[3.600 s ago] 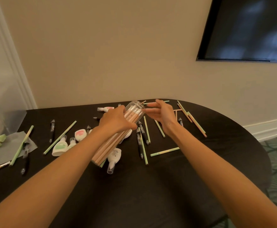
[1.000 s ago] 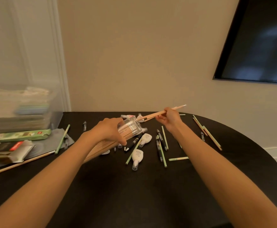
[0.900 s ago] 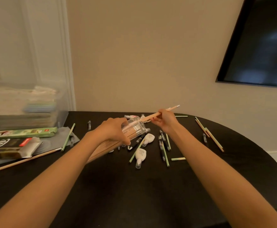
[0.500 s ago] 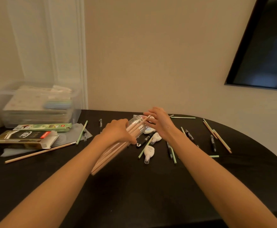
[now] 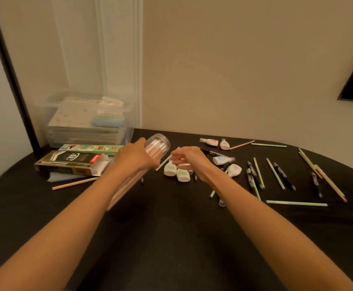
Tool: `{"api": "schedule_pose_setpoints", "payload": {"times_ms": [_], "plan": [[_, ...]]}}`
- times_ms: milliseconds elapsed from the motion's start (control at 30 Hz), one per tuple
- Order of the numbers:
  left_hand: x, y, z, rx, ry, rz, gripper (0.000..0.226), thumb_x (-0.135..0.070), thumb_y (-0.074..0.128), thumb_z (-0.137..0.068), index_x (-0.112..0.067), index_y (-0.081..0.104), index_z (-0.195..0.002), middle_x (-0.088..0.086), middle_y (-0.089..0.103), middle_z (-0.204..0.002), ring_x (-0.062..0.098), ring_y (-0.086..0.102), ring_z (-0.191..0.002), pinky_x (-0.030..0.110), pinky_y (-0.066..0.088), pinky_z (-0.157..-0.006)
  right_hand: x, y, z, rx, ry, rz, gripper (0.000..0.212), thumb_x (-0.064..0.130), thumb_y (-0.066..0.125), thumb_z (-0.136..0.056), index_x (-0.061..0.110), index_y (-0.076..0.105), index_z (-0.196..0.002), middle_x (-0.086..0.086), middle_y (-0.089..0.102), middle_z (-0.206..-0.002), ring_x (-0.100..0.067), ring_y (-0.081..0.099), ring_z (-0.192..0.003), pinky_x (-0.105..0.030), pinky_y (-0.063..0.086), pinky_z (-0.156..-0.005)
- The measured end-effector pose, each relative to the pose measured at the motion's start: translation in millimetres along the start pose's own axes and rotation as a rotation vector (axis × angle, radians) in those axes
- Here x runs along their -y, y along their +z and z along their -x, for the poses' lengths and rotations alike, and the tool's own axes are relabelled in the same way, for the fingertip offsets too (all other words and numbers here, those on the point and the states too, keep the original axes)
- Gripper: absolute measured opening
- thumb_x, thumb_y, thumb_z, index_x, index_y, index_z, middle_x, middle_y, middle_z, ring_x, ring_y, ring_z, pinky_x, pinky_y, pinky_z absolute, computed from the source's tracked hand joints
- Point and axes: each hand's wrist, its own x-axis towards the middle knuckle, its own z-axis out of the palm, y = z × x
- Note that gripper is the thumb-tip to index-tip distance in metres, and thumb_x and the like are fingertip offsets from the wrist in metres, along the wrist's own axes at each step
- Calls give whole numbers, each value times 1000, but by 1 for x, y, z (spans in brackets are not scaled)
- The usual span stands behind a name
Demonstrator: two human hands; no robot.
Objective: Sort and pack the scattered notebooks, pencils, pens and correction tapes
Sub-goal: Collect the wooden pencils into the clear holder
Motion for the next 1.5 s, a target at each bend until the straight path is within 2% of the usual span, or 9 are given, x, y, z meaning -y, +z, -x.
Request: {"api": "schedule_pose_setpoints", "payload": {"times_ms": [67, 233, 367, 633, 733, 867, 1167, 1300, 1500], "plan": [[23, -12, -10, -51, -50, -12, 74, -48, 73, -67, -20, 40, -127, 10, 53, -125, 31, 51, -110, 40, 42, -87, -5, 28, -12, 42, -69, 214, 26, 9, 48, -95, 6, 61, -117, -12, 63, -116, -15, 61, -91, -24, 51, -72], [64, -31, -35, -59, -132, -38, 83, -47, 74, -65, -21, 37, -135, 11, 49, -132, 34, 47, -118, 42, 39, -97, -14, 96, -43, 126, -495, 851, 36, 20, 56, -89, 12, 58, -124, -15, 52, -123, -28, 45, -116, -35, 37, -95], [78, -30, -44, -40, -133, -54, 78, -47, 73, -66, -18, 39, -130, 11, 52, -127, 33, 49, -113, 40, 42, -93, -18, 121, -60, 149, -617, 1054, 38, 30, 57, -90, 15, 57, -125, -13, 48, -121, -28, 36, -117, -36, 33, -94], [80, -23, -55, -19, -138, -79, 72, -46, 73, -68, -14, 42, -125, 11, 52, -124, 31, 50, -112, 40, 41, -90, -16, 102, -75, 261, -620, 1143, 18, 24, 56, -89, 12, 60, -102, -8, 47, -115, -23, 35, -107, -32, 25, -82], [75, -21, -56, -24, -121, -72, 74, -45, 73, -69, -14, 41, -128, 11, 51, -126, 31, 49, -113, 39, 40, -90, -10, 85, -72, 284, -579, 1023, 13, 20, 56, -90, 10, 59, -98, -7, 51, -107, -21, 41, -101, -33, 30, -84], [64, -19, -58, -17, -112, -80, 77, -48, 73, -68, -16, 40, -130, 11, 51, -128, 31, 49, -114, 40, 43, -91, -2, 59, -61, 279, -485, 624, 3, 11, 52, -93, 9, 54, -94, -7, 62, -89, -13, 57, -81, -28, 48, -76], [11, -8, -49, 1, -35, -93, 73, -46, 74, -66, -18, 41, -124, 9, 53, -120, 28, 52, -107, 39, 47, -87, -17, -47, -57, -379, -192, -448, 9, 3, 48, -94, 7, 56, -90, -9, 67, -77, -10, 69, -61, -14, 51, -54], [-14, 4, -41, 60, 35, -109, 66, -44, 72, -69, -19, 40, -121, 8, 53, -118, 26, 52, -105, 37, 45, -82, -33, -96, -54, -744, -71, -720, 12, 4, 49, -94, 3, 58, -102, -11, 61, -87, -8, 62, -60, -14, 50, -53], [-43, 18, -36, 116, 124, -150, 66, -47, 70, -70, -21, 39, -122, 7, 53, -120, 26, 52, -107, 33, 40, -78, -41, -127, -39, -872, 17, -818, 18, 3, 47, -94, -3, 61, -105, -6, 59, -74, -6, 57, -57, -11, 44, -44]]}}
